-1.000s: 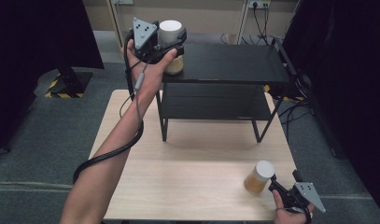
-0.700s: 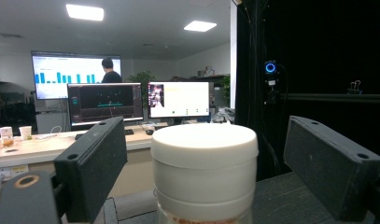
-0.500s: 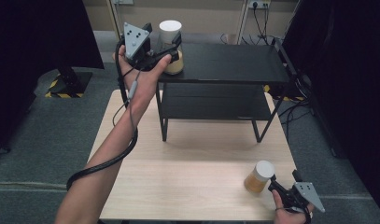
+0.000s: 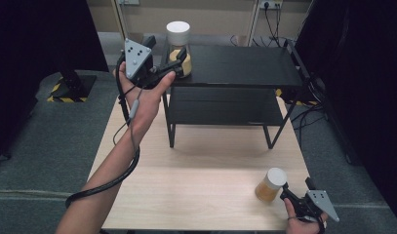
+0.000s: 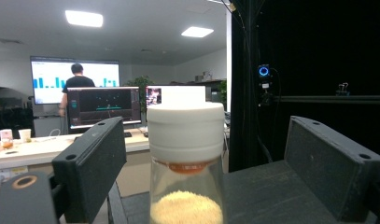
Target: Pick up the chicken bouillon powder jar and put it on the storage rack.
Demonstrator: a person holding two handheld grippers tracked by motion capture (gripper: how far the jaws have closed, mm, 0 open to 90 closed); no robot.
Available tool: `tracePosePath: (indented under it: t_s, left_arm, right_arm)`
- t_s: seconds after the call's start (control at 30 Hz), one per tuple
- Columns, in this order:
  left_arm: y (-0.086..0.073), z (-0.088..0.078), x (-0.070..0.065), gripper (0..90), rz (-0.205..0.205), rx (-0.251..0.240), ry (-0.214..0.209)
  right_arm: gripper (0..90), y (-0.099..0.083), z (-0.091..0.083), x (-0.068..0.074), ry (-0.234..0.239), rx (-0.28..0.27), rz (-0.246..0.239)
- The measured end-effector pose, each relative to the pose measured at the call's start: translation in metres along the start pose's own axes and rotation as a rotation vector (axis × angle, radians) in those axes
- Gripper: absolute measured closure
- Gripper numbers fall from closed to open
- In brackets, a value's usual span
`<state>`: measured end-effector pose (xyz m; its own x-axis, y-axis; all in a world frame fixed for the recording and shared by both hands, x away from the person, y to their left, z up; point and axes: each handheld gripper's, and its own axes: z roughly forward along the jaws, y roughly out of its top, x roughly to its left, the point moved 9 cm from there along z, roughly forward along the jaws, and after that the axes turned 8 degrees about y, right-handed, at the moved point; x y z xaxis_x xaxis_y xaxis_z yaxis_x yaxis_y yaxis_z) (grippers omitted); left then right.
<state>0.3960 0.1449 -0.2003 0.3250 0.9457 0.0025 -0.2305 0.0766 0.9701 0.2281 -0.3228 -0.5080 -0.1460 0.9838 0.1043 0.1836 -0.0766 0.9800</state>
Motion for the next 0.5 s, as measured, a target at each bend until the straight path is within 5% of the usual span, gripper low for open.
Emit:
tracePosePath:
  t_s: [0.5]
  left_arm:
    - [-0.027,-0.023,-0.001,12.0,-0.009,0.023,-0.037]
  right_arm:
    - [12.9,0.0,0.0,0.0,0.0,0.0,0.002]
